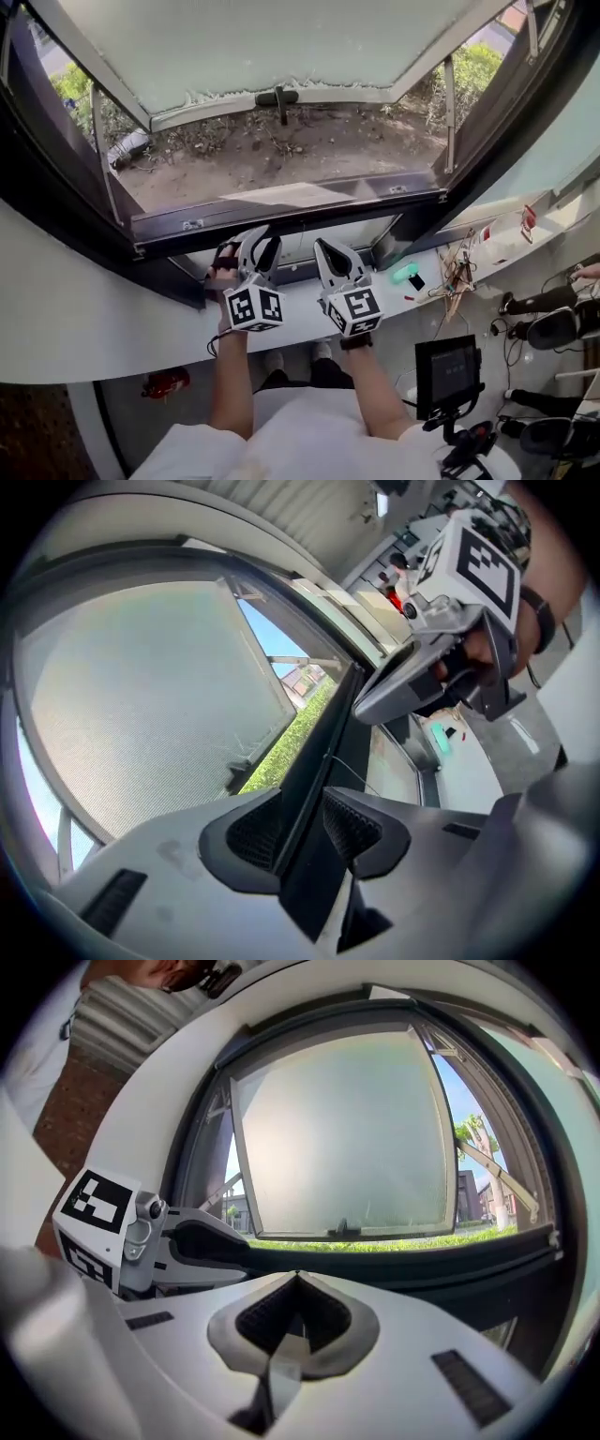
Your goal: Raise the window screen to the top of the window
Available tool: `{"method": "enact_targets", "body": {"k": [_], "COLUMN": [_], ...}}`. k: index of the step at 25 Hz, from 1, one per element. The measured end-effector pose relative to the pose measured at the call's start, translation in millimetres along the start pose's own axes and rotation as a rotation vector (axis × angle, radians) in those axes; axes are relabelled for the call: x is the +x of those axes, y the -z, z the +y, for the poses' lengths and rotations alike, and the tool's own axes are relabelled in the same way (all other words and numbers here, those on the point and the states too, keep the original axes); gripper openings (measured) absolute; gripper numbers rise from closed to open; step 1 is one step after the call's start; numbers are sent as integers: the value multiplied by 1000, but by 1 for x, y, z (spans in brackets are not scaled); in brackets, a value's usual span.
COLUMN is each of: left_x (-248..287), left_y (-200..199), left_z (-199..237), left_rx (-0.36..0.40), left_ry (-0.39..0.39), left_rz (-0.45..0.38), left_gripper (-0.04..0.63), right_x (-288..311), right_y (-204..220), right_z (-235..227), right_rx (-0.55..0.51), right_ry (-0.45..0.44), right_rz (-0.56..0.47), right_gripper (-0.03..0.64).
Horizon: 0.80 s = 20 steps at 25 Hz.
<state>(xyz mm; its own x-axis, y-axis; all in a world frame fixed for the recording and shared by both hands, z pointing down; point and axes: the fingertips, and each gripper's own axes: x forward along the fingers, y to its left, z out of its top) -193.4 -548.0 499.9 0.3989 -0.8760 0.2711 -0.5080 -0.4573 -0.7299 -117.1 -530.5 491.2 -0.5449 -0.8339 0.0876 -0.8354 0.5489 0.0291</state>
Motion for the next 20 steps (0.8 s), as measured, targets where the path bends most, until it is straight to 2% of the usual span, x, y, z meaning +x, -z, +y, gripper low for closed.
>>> {"method": "enact_targets", "body": {"k": [3, 8, 12, 15, 20], "left_x": [11, 13, 13, 18, 26], "left_y": [2, 4, 6, 13, 24], "left_z": [-2, -2, -7, -14, -10], "left_rx": [103, 216, 251, 251, 215], "left_ry": [14, 41, 54, 74, 5], "left_rz": [51, 93, 111, 148, 180], "left_gripper": [118, 117, 117, 117, 117], "right_x": [2, 18, 30, 36, 38], "right_y": [15, 34, 42, 48, 68], "right_z": [-17, -36, -37, -41, -49], "right_rx": [61, 143, 162, 164, 177], "right_ry": [17, -7, -39, -55, -65], "right_rz": [20, 19, 22, 31, 65], "right_gripper": [0, 0, 0, 0, 0]}}
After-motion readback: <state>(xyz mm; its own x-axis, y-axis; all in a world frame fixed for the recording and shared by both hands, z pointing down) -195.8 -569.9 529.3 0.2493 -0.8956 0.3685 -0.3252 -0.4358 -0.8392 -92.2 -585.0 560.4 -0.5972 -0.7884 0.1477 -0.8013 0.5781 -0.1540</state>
